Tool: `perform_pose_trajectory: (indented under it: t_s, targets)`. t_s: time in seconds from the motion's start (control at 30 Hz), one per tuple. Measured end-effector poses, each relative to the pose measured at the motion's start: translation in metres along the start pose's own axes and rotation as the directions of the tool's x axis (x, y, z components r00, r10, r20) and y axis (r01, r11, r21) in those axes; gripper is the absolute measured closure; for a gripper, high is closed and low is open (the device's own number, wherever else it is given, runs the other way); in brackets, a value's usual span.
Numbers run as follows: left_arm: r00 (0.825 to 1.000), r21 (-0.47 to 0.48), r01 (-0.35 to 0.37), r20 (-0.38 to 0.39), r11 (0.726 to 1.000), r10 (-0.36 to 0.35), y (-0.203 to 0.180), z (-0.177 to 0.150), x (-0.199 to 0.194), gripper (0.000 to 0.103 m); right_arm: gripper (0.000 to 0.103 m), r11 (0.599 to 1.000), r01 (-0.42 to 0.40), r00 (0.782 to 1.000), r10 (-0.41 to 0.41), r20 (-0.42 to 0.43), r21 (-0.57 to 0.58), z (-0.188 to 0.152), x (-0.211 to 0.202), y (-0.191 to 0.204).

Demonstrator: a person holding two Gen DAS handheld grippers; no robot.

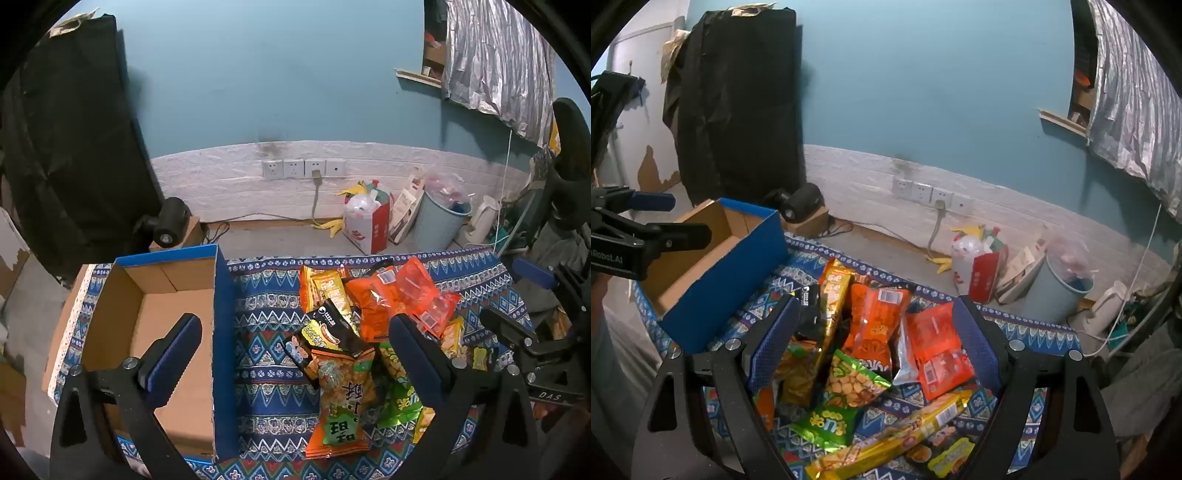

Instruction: Organize snacks

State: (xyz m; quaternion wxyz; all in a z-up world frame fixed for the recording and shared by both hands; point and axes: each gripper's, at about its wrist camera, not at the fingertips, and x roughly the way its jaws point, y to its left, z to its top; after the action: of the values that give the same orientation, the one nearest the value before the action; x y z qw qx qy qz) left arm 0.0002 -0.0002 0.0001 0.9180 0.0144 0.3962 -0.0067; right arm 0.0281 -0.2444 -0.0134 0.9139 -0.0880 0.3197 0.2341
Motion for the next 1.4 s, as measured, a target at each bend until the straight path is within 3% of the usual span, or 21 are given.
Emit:
perform_pose_trajectory:
  t_s: [1.4]
  targets:
    - [1.0, 0.015, 0.018, -0.016, 1.0, -0.017, -0.005, -0.0064, 0.0055, 0.001, 0.02, 1.0, -0.022, 1.0, 0.022, -0.017, -0.002, -0.0014, 0.0006, 0.0012]
